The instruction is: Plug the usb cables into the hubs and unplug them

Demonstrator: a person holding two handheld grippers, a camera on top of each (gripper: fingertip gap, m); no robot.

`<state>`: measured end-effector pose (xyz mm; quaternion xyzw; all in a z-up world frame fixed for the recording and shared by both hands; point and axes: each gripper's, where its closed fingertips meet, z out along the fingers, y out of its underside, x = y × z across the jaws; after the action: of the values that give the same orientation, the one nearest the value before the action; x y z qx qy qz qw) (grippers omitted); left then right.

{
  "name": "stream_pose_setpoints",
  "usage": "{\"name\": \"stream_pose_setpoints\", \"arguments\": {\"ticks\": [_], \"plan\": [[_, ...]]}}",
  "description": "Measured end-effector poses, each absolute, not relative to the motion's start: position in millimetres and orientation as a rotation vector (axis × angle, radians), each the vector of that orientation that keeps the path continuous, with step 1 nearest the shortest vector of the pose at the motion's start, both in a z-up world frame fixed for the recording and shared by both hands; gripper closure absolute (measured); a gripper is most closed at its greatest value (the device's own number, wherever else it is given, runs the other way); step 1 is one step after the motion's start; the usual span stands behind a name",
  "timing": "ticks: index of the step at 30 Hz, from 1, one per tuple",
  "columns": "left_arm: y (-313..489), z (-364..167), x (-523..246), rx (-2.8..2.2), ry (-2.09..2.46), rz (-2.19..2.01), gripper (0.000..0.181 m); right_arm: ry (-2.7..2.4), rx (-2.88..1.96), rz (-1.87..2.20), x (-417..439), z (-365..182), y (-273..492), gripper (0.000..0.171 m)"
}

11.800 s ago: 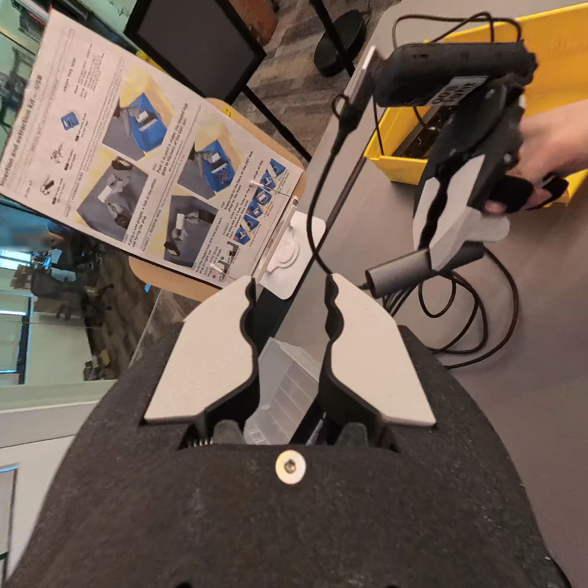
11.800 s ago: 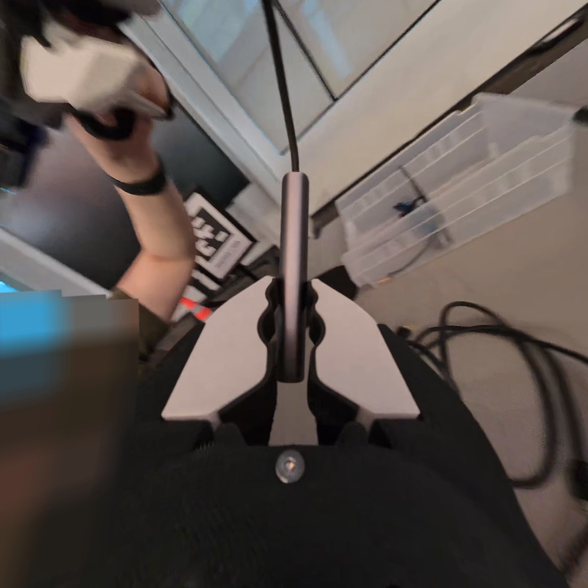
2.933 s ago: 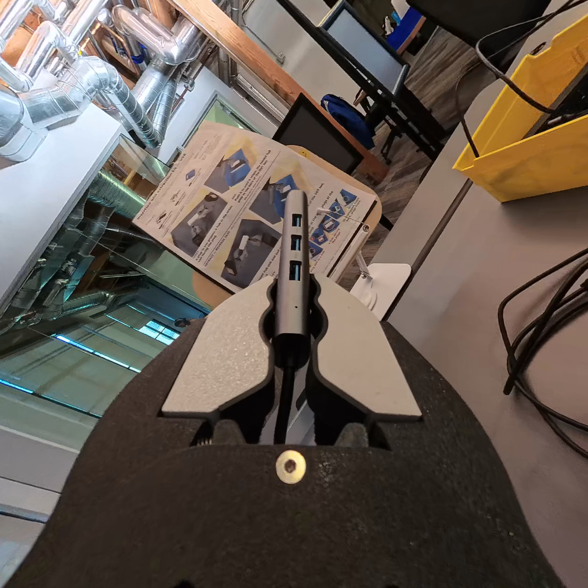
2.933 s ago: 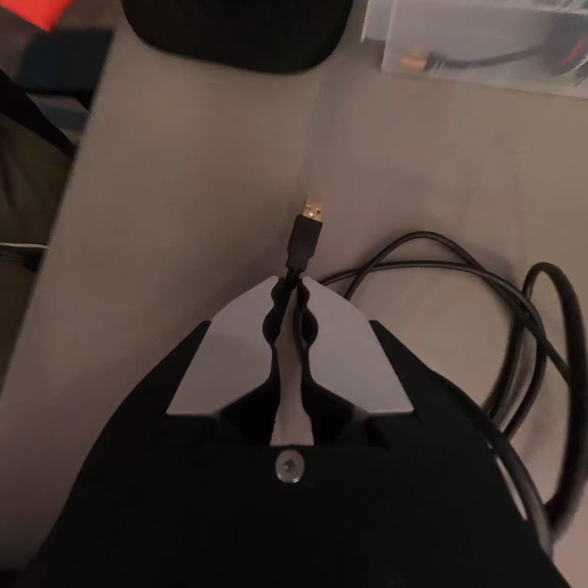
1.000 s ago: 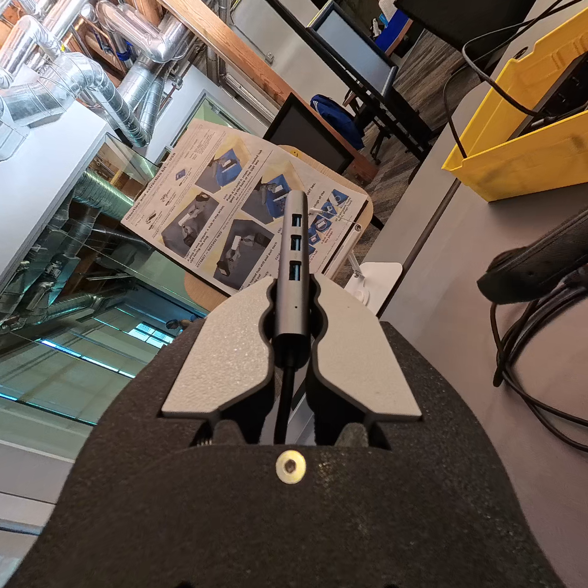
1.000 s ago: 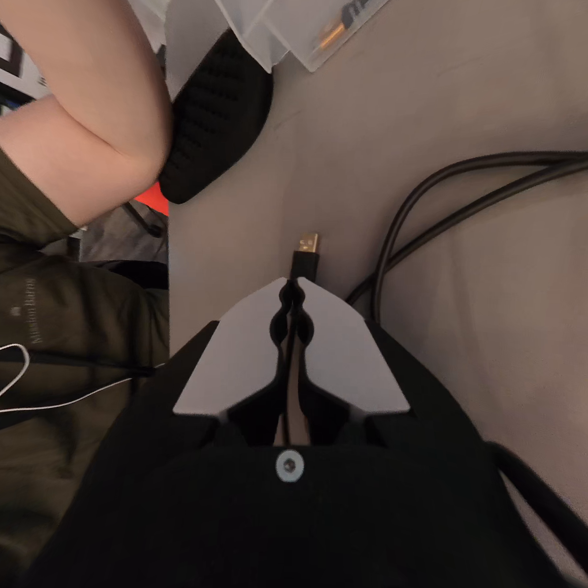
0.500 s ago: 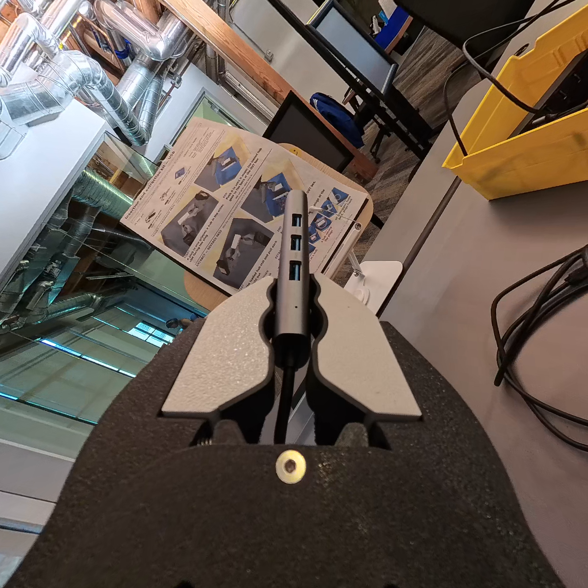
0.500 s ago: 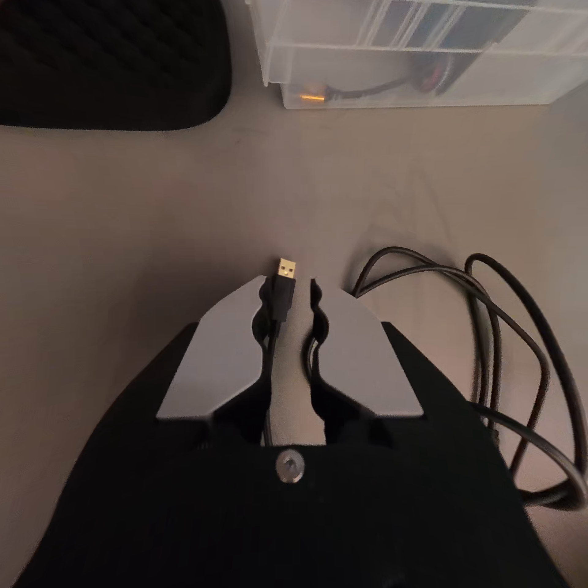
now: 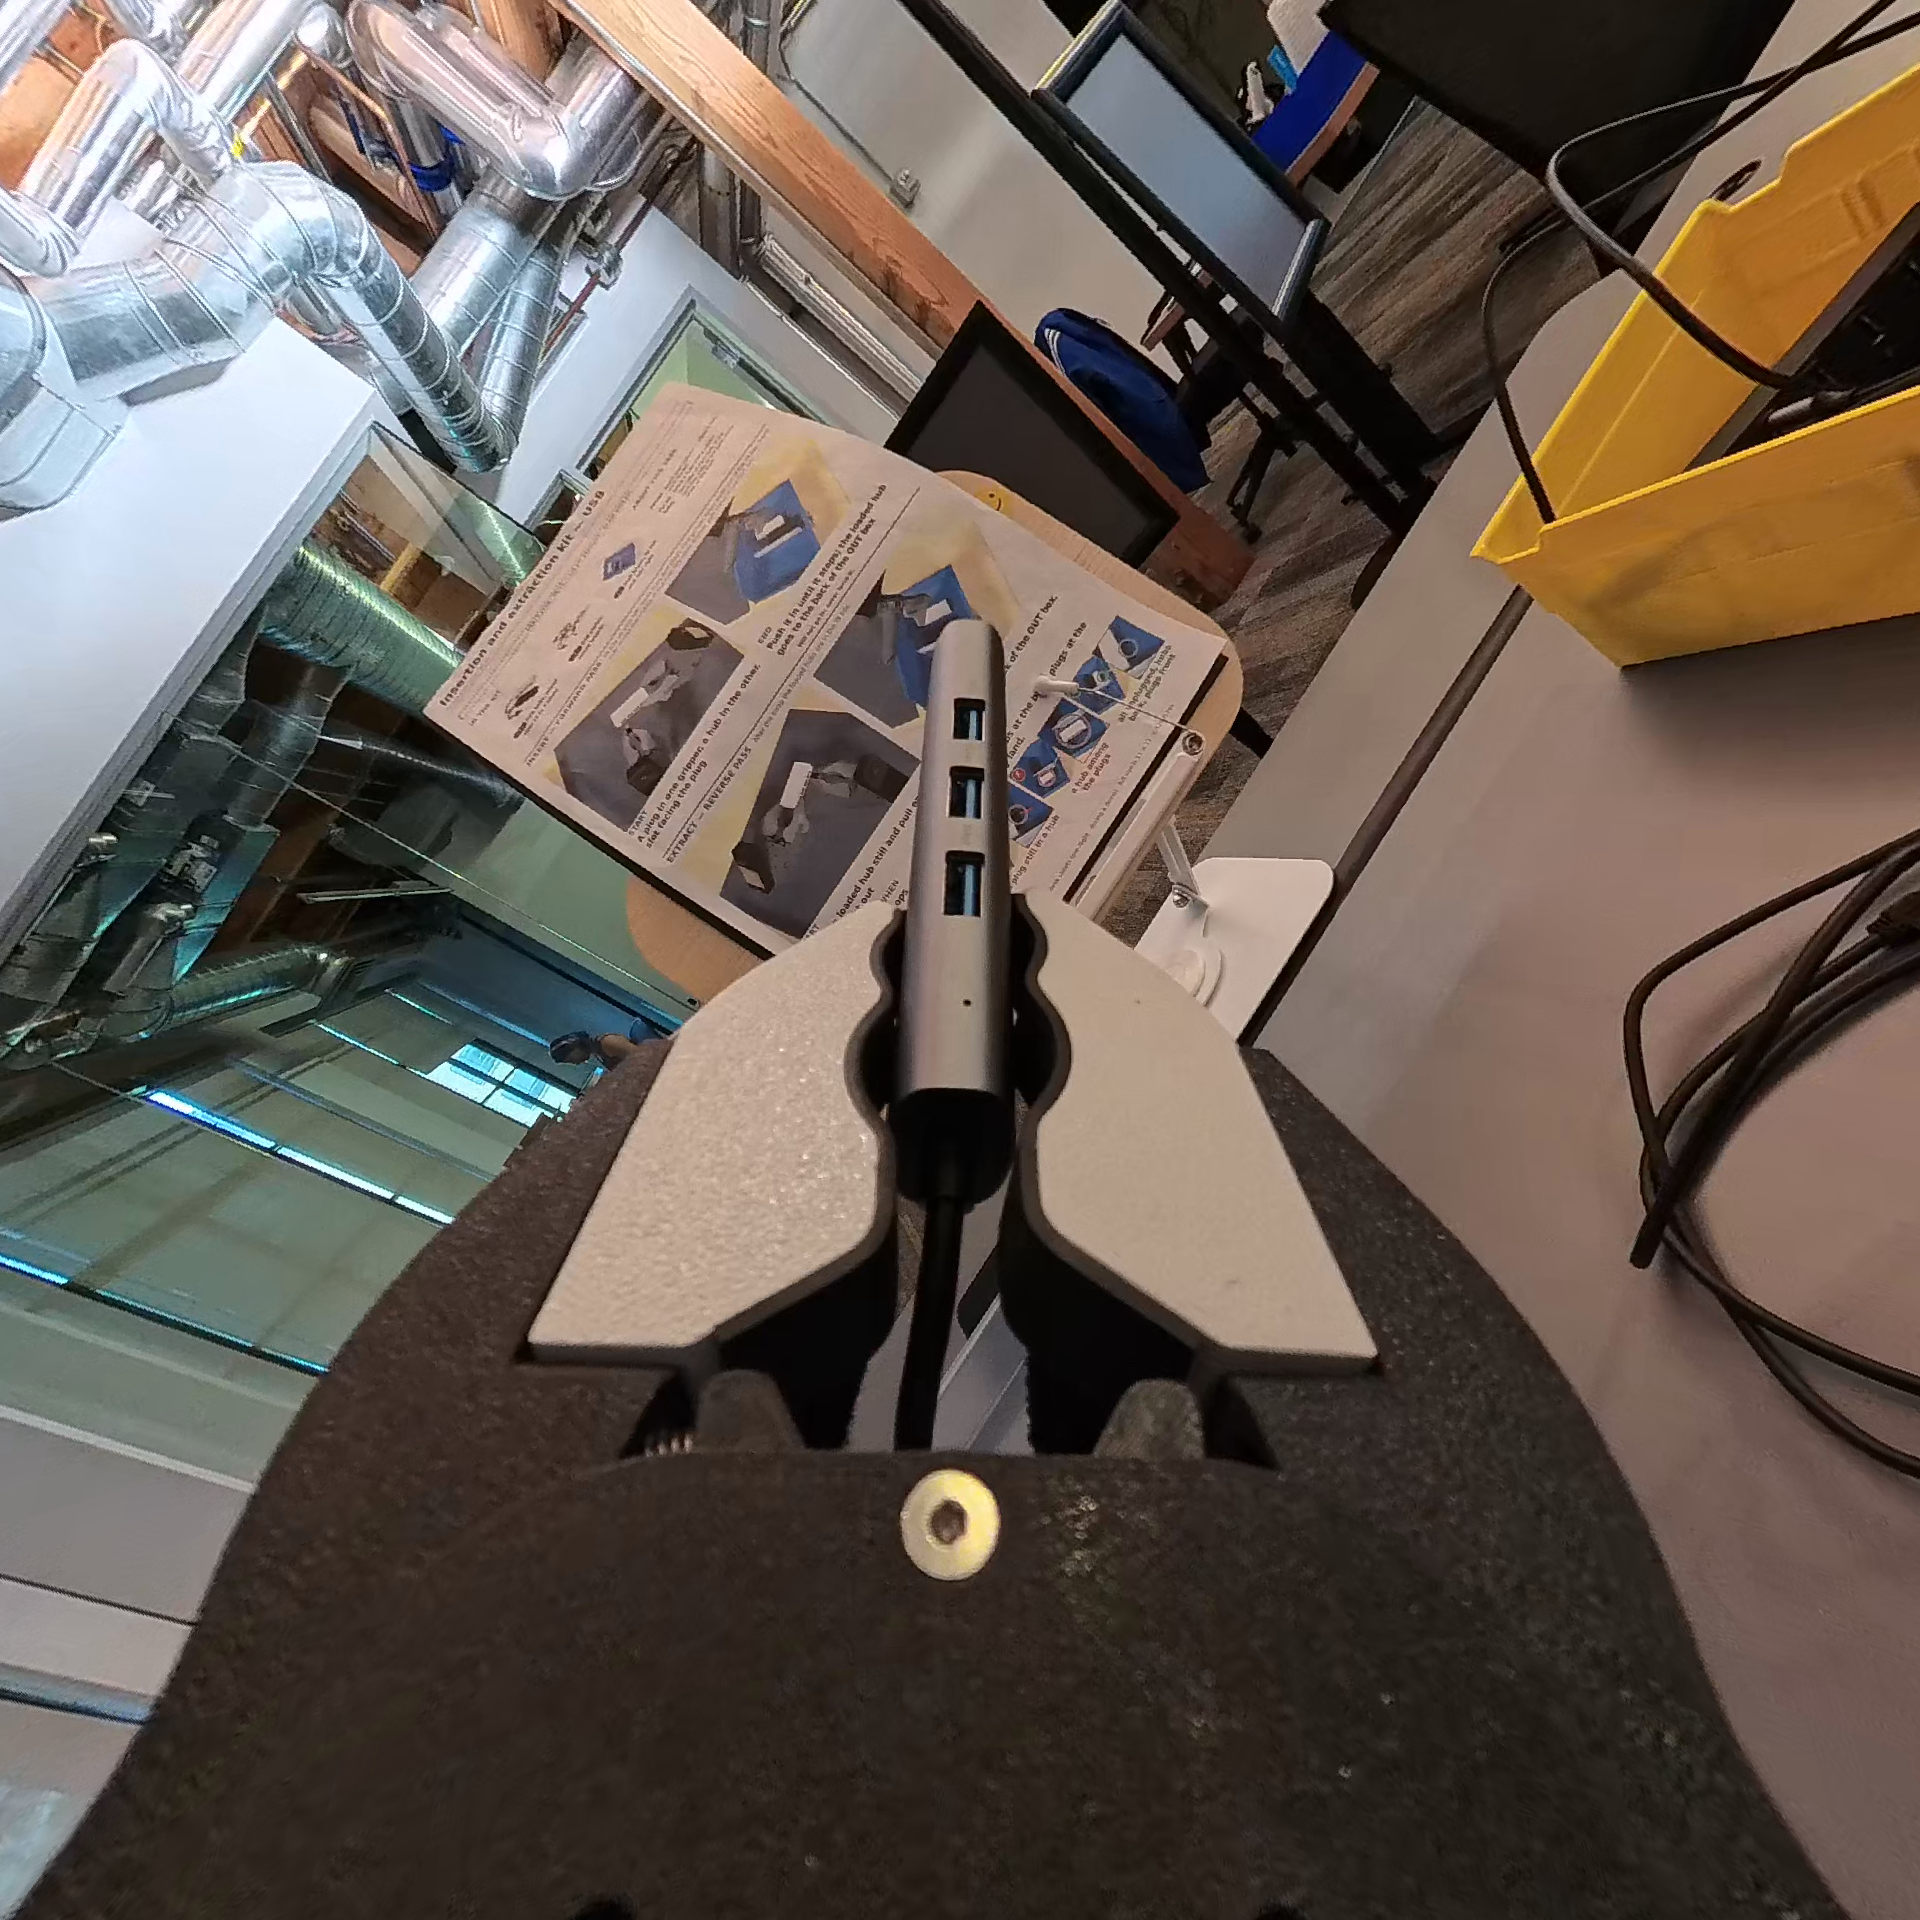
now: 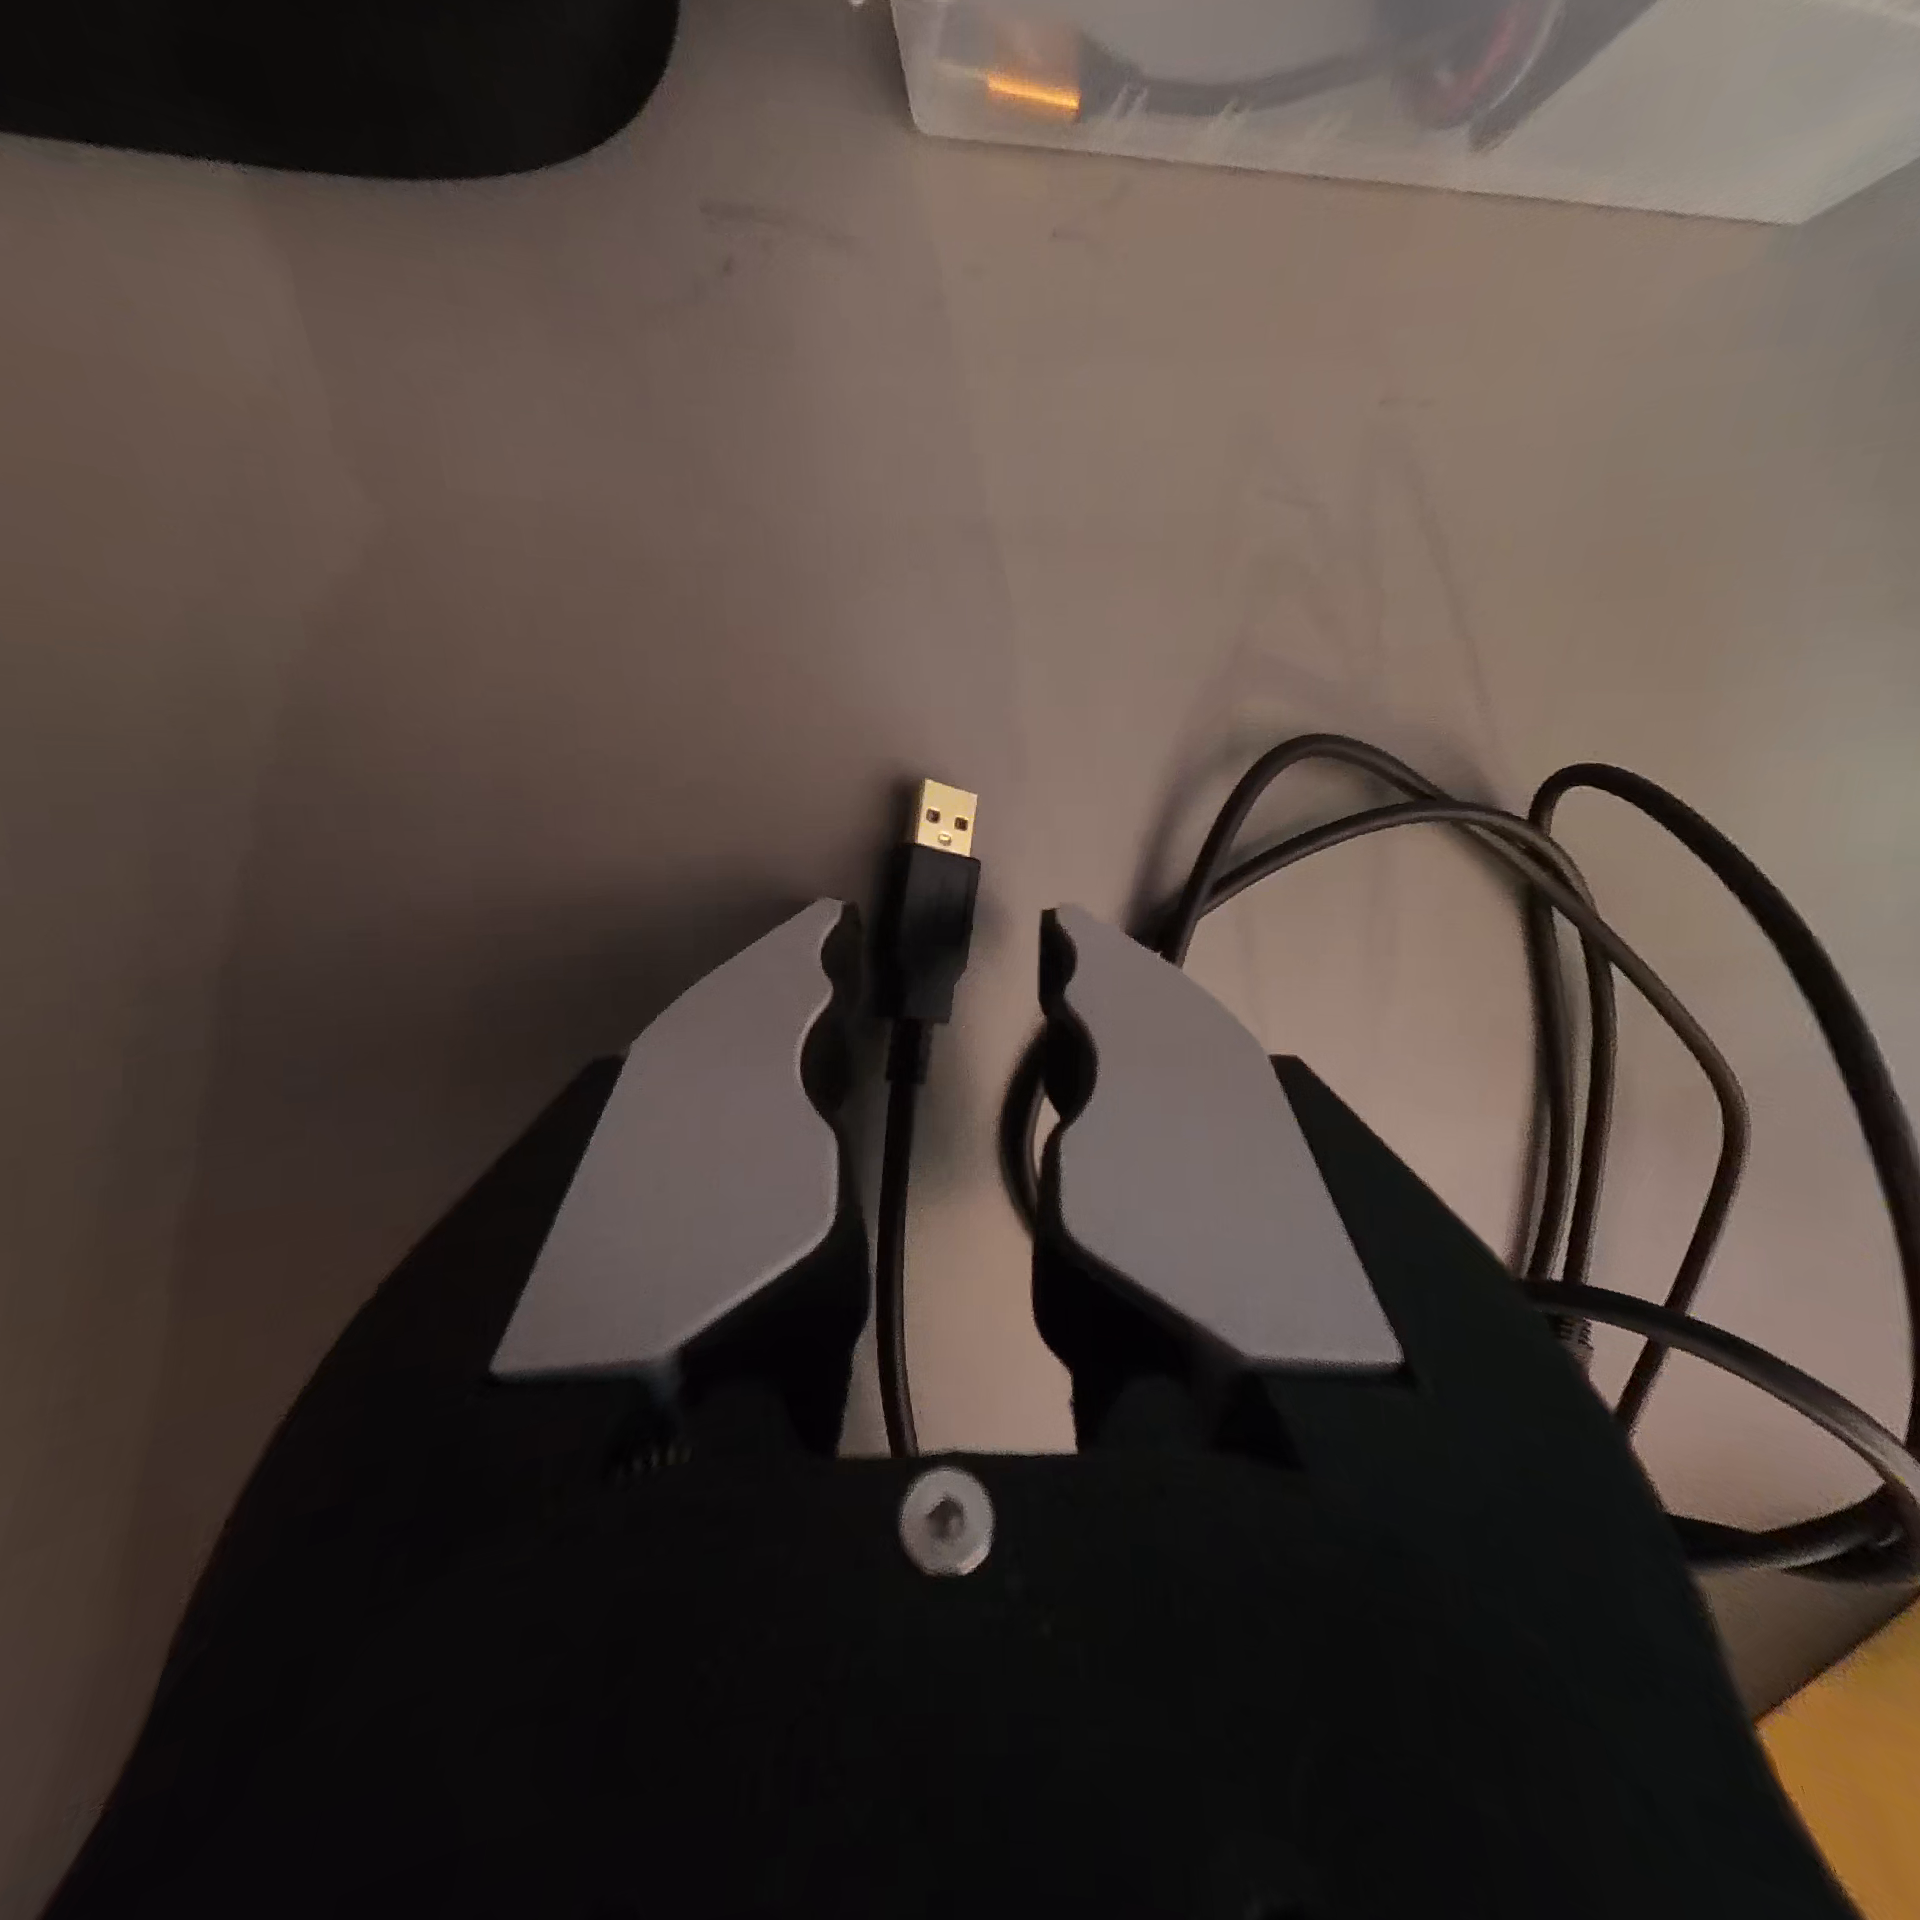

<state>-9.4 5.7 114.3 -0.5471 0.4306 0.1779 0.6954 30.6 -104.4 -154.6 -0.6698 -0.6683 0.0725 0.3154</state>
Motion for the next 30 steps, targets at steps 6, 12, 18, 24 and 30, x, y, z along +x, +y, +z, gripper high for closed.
{"name": "stream_pose_setpoints", "arguments": {"ticks": [6, 12, 18, 24, 30], "plan": [[6.3, 112.6, -8.4, -1.229, 0.964, 0.393, 0.164, -1.793, -1.691, 0.109, 28.7, -156.1, -110.1, 0.154], [5.9, 111.8, -6.5, -1.228, 0.969, 0.395, 0.164, -1.785, -1.724, 0.164, 28.9, -156.8, -110.2, 0.153], [6.1, 110.5, -4.9, -1.228, 0.974, 0.395, 0.164, -1.774, -1.727, 0.17, 28.9, -156.9, -110.0, 0.153], [6.1, 110.0, -4.6, -1.229, 0.977, 0.394, 0.164, -1.759, -1.786, 0.217, 28.4, -156.2, -110.4, 0.156], [5.8, 110.5, -4.5, -1.228, 0.977, 0.39, 0.164, -1.723, -1.939, 0.445, 34.1, -150.9, -106.1, 0.161]]}}
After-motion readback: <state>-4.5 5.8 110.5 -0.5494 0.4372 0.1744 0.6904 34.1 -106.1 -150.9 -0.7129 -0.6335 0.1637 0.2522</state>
